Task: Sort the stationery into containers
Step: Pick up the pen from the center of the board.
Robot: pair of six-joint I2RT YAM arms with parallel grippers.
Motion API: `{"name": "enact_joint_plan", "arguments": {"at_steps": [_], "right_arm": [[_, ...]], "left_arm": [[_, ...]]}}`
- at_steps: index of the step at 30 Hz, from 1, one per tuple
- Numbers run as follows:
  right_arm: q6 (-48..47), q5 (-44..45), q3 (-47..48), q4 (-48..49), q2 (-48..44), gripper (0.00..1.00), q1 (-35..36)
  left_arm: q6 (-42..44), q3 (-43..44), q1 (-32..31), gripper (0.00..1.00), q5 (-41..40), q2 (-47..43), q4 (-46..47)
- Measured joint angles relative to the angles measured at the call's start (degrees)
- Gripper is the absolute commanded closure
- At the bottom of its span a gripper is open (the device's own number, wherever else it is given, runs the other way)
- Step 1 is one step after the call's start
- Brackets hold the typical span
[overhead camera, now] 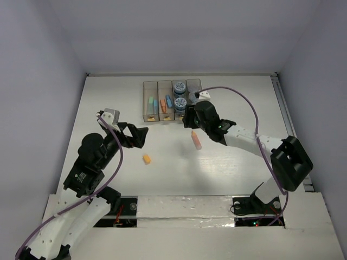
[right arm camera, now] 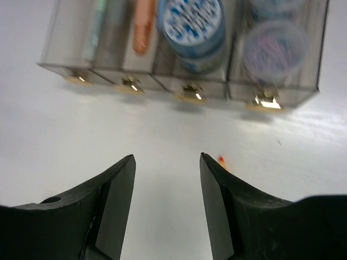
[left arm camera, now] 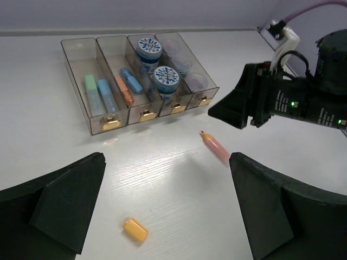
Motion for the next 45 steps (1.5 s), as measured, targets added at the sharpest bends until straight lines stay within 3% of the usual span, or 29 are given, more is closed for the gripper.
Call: {"name": "enact_joint_plan", "arguments": {"at_steps": [7,19,22,25,26,29,37,45], "right_arm": [[1.40,1.29,-5.33,-9.14,-0.63,0.41,-0.76],[-1.09,-3.28,-0.20,-14.71,10.62,0.43,-4.15],[-1.66,-4.35,1.09,-14.97,12.87,0.47,-4.17],[-2.23,-5.35,2.73,-14.97,14.10,0.65,-4.17],[-2.34,-5.70,3.13,-14.97,14.56,0.75,-4.17],[-2.51,-6.27,3.89,-14.78,15.23,0.84,-4.17],[-2.34,-8.17,1.90,-14.14,8.52,0.91,-4.17],[2.64,-15.67,2.75,-0.44,-2.73,0.91,-2.51]], "left_arm": [[0.00,-0.63,0.09,0.01,1.66,0.22,0.24],[0.00,-0.66,0.52,0.01,3.52,1.51,0.26],[0.00,-0.68,0.52,0.01,4.11,2.27,0.28],[0.00,-0.81,0.57,0.01,4.59,2.93,0.28],[0.00,-0.90,0.57,0.01,4.85,3.10,0.28],[0.00,-0.92,0.57,0.09,6.03,3.78,0.33],[0.09,-0.92,0.57,0.17,9.68,7.48,0.74],[0.24,-0.92,0.57,0.23,11.91,10.10,0.76]]}}
